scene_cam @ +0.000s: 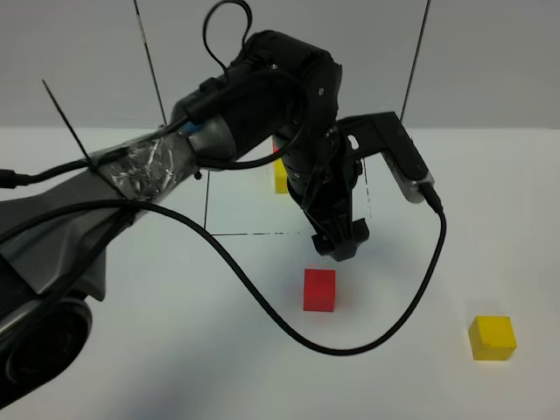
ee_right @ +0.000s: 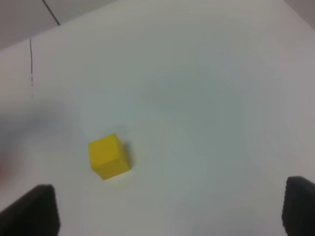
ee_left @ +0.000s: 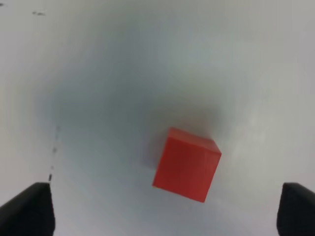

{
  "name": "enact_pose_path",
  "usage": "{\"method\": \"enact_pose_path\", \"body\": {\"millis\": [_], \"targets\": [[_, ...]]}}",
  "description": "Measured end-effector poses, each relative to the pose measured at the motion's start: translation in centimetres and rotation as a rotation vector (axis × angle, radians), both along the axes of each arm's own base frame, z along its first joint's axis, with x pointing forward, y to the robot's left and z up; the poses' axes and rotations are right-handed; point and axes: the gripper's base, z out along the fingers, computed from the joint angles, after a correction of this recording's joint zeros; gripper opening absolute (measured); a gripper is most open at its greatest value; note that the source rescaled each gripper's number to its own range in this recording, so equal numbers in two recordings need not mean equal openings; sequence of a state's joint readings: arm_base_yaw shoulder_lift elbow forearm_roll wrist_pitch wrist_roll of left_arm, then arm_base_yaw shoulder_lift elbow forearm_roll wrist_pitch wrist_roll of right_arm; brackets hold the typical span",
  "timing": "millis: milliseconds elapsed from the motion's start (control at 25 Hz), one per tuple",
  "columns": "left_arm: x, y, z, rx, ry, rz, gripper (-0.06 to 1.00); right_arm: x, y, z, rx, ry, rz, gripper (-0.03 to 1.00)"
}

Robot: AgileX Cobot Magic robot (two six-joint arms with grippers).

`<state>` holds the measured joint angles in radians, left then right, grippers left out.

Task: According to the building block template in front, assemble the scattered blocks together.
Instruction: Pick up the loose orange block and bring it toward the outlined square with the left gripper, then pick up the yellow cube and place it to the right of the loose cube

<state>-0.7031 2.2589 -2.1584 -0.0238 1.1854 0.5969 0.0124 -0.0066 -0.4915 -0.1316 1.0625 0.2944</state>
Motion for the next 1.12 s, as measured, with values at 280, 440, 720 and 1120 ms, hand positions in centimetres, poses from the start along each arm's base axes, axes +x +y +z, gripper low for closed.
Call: {"method": "enact_pose_path", "body": {"millis": [280, 440, 720, 1120], "targets": [[1.3, 7.4, 5.5, -0.031, -0.073, 0.199, 1.00, 0.0, 0.0, 0.0, 0.000, 0.000, 0.000, 0.80], [1.5, 13.9, 7.0, -0.044, -0.097, 0.344, 0.99, 0.0, 0.0, 0.0, 0.000, 0.000, 0.000, 0.80], [-0.6, 25.9, 10.0, -0.142, -0.202, 0.764, 0.99, 0.0, 0.0, 0.0, 0.000, 0.000, 0.000, 0.80], [-13.2, 31.7, 14.5, -0.254, -0.348, 1.021, 0.98, 0.0, 0.0, 0.0, 0.000, 0.000, 0.000, 0.80]]}}
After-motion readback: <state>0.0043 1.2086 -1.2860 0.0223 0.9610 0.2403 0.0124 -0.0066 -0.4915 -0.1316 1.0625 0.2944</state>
